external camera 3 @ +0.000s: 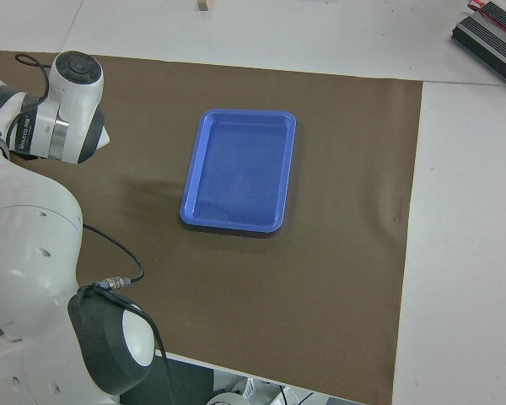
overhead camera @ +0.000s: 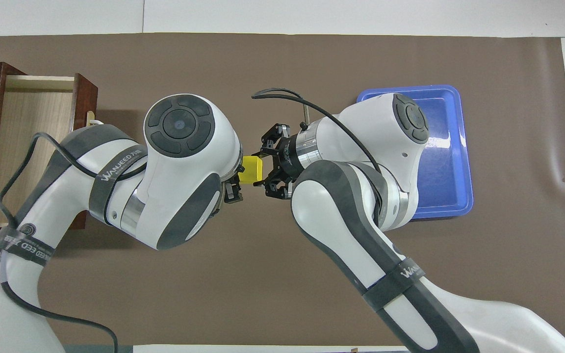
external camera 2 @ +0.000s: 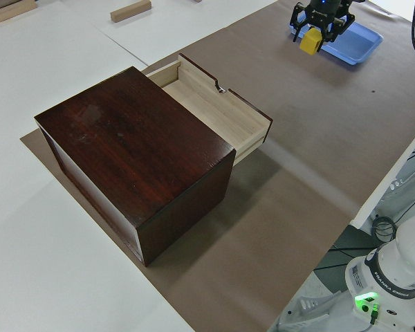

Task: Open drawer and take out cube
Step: 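Carry the cube to the tray with the right gripper while the left gripper withdraws, then lower the cube into the blue tray and open the right gripper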

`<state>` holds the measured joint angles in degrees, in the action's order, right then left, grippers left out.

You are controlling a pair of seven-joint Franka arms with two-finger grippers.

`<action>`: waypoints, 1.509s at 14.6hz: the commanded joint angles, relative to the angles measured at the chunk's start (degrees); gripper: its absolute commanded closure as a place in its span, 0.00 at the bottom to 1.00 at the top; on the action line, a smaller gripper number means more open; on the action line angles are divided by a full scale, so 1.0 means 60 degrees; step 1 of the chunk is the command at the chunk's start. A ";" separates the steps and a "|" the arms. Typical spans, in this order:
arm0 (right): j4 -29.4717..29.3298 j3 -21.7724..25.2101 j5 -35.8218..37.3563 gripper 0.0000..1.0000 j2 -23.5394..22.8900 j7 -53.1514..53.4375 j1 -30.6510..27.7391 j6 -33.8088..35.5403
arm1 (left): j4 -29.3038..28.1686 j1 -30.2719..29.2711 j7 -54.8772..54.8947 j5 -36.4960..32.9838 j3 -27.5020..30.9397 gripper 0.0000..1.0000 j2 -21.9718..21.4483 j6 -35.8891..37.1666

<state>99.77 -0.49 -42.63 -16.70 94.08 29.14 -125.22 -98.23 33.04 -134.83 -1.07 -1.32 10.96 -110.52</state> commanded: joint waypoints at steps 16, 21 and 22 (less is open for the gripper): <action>0.0522 0.0155 0.0294 1.00 -0.0542 -0.5382 -0.6378 0.3542 | -0.1412 -0.4611 0.7279 -0.0921 0.0058 0.00 -0.0347 -0.0461; 0.1416 0.0140 -0.0027 1.00 -0.0835 -0.6100 -0.6717 0.2854 | -0.1339 -0.5006 0.8026 -0.1301 0.0102 0.00 -0.0332 -0.0490; 0.1534 0.0140 -0.0028 1.00 -0.0820 -0.6129 -0.6703 0.2780 | -0.1324 -0.5226 0.8391 -0.1302 0.0102 0.00 -0.0318 -0.0505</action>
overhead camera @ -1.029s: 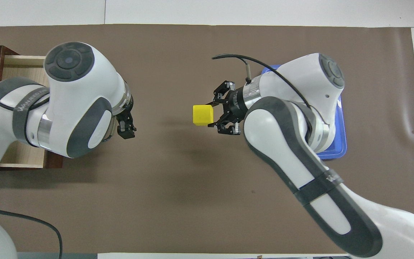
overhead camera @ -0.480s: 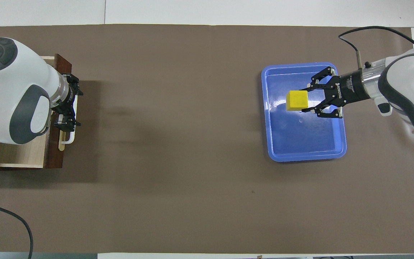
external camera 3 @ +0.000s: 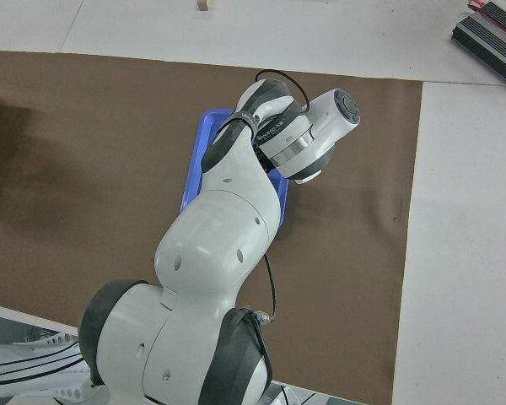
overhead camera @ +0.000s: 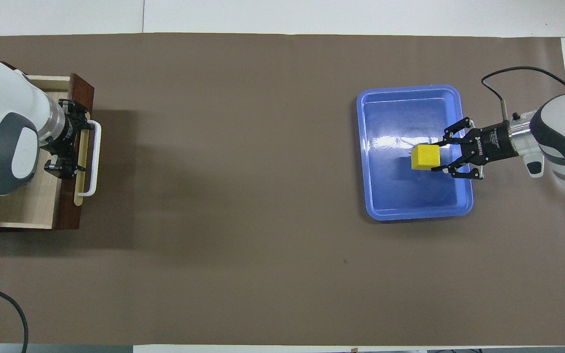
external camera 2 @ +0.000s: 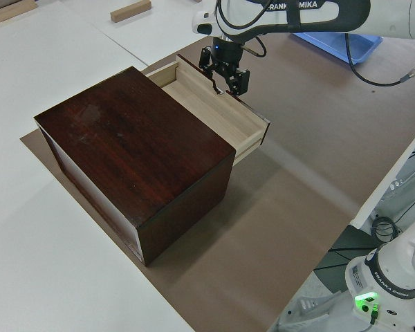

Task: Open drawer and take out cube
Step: 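Lower the cube into the blue tray and open the right gripper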

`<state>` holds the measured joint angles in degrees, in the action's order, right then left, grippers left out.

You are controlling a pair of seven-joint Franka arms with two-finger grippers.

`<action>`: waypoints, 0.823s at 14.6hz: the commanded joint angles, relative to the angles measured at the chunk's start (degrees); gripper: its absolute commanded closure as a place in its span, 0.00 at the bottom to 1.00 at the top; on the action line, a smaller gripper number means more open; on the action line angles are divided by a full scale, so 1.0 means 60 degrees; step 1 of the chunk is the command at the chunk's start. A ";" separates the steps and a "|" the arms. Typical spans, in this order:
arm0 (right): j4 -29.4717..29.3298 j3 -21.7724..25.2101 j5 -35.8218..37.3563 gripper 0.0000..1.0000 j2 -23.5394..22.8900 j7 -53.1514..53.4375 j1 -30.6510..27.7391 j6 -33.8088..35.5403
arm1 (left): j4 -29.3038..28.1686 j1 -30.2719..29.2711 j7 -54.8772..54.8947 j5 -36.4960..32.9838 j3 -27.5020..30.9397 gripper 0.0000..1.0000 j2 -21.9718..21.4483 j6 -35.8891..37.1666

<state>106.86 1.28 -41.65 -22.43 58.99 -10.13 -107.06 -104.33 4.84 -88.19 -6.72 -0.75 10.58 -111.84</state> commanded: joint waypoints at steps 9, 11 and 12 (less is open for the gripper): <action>0.0998 -0.0155 -0.0338 1.00 0.0281 -0.1290 0.0164 -0.0980 | -0.0394 -0.1435 0.1807 -0.0374 0.0009 0.00 -0.0269 -0.0738; 0.1260 -0.0155 -0.0324 0.43 0.0310 -0.1640 0.0325 -0.1302 | -0.0394 -0.1669 0.2216 -0.0374 0.0009 0.00 -0.0269 -0.0769; 0.1291 -0.0155 -0.0324 0.21 0.0325 -0.1729 0.0311 -0.1346 | -0.0394 -0.1699 0.2392 -0.0374 0.0009 0.00 -0.0269 -0.0798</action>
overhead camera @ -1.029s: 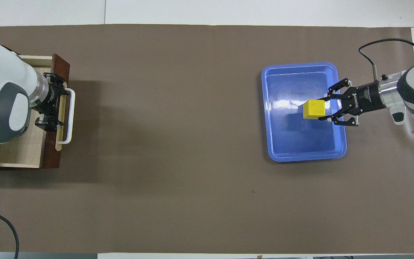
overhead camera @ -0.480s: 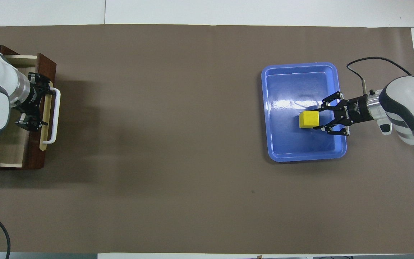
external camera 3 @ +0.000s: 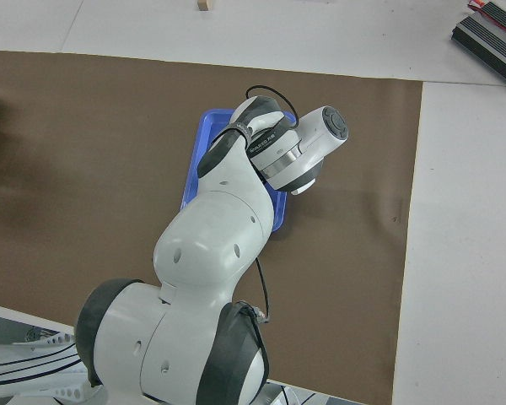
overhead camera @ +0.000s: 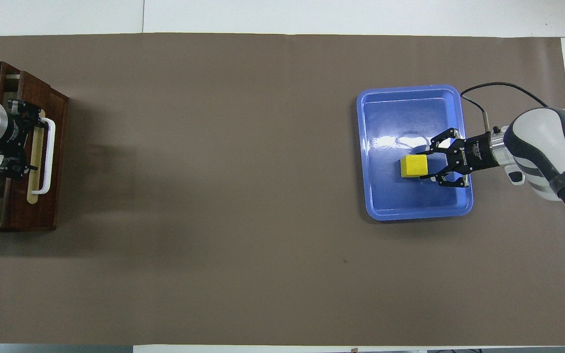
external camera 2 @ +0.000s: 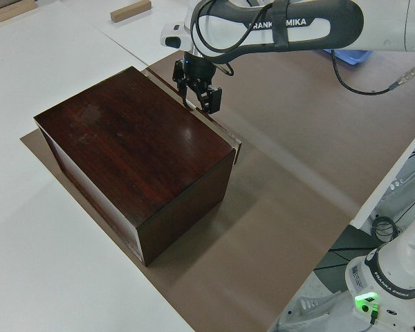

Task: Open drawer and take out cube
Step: 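Lower the cube into the blue tray and open the right gripper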

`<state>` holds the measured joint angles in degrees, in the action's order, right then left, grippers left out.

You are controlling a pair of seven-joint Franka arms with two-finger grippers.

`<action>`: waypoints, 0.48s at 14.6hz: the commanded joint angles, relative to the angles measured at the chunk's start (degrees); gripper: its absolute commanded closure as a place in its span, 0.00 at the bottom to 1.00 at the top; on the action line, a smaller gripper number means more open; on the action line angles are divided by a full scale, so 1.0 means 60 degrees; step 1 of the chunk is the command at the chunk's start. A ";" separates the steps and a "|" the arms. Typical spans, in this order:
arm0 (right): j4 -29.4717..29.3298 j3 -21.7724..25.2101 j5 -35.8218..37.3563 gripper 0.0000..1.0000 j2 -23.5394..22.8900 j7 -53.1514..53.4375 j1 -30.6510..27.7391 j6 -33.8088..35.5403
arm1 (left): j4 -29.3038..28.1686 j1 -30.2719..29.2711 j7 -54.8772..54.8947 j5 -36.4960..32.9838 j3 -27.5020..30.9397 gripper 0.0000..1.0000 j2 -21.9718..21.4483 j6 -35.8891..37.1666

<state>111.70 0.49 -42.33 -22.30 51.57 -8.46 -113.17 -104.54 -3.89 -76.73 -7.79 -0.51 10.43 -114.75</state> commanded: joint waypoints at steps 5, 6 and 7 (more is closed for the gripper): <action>-0.0229 -0.0009 -0.0195 0.00 0.0318 0.0044 -0.0011 0.0358 | -0.0403 -0.0553 0.1010 -0.0195 -0.0032 0.00 -0.0243 -0.0431; -0.0435 -0.0009 -0.0079 0.00 0.0449 0.0453 0.0018 0.0548 | -0.0403 -0.0568 0.1026 -0.0195 -0.0032 0.00 -0.0243 -0.0445; -0.0582 -0.0009 0.0052 0.00 0.0653 0.0762 0.0091 0.0681 | -0.0403 -0.0568 0.1055 -0.0210 -0.0032 0.00 -0.0243 -0.0445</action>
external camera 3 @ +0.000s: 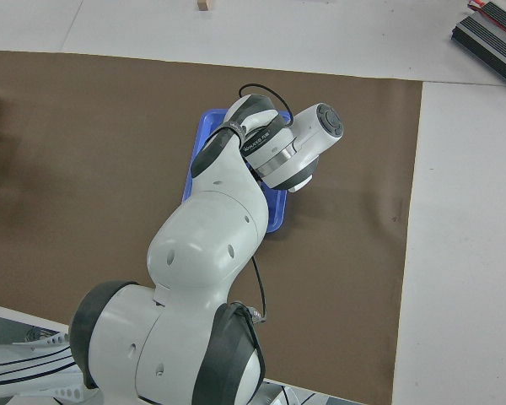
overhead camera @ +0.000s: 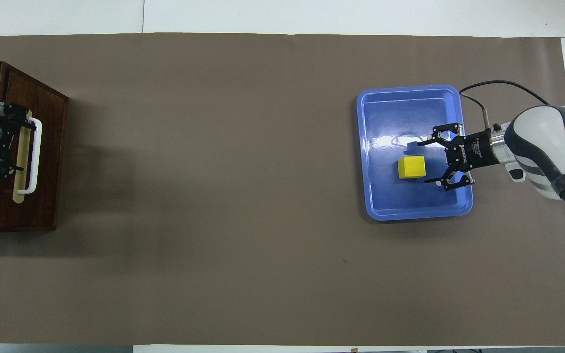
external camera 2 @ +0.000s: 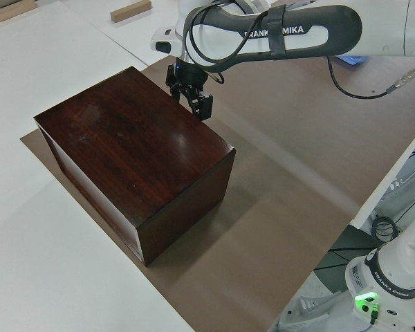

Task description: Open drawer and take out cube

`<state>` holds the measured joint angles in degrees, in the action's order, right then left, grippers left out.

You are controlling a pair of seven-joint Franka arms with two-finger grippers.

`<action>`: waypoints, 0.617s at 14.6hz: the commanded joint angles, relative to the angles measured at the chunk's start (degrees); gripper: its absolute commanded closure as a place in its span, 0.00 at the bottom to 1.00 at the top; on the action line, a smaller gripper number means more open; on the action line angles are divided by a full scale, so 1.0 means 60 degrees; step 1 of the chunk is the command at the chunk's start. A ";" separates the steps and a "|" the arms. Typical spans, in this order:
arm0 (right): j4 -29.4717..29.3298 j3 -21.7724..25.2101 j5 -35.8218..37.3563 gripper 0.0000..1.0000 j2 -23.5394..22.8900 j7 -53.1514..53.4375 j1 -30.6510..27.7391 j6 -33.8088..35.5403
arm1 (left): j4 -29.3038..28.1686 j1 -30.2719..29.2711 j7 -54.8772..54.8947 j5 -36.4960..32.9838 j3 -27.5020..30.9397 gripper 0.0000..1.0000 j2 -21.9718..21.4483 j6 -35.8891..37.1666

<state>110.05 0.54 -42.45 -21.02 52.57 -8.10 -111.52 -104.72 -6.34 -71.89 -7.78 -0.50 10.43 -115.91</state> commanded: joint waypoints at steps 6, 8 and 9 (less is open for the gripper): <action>-0.0879 -0.0104 0.3041 0.00 0.2417 0.0907 0.0793 0.1254 | -0.0112 -0.0116 0.0396 -0.0198 -0.0049 0.00 -0.0185 0.0025; -0.1552 -0.0163 0.4082 0.00 0.2871 0.0384 0.0894 0.2073 | 0.0384 -0.0014 0.0468 -0.0198 -0.0092 0.00 -0.0243 0.0755; -0.1700 -0.0177 0.4493 0.00 0.3120 -0.0287 0.1011 0.2324 | 0.0663 -0.0013 0.0585 -0.0183 -0.0136 0.00 -0.0287 0.1078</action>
<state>102.17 -0.14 -20.24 -4.49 56.05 -2.43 -100.70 -103.44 -6.39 -70.07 -7.86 -0.88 10.23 -113.97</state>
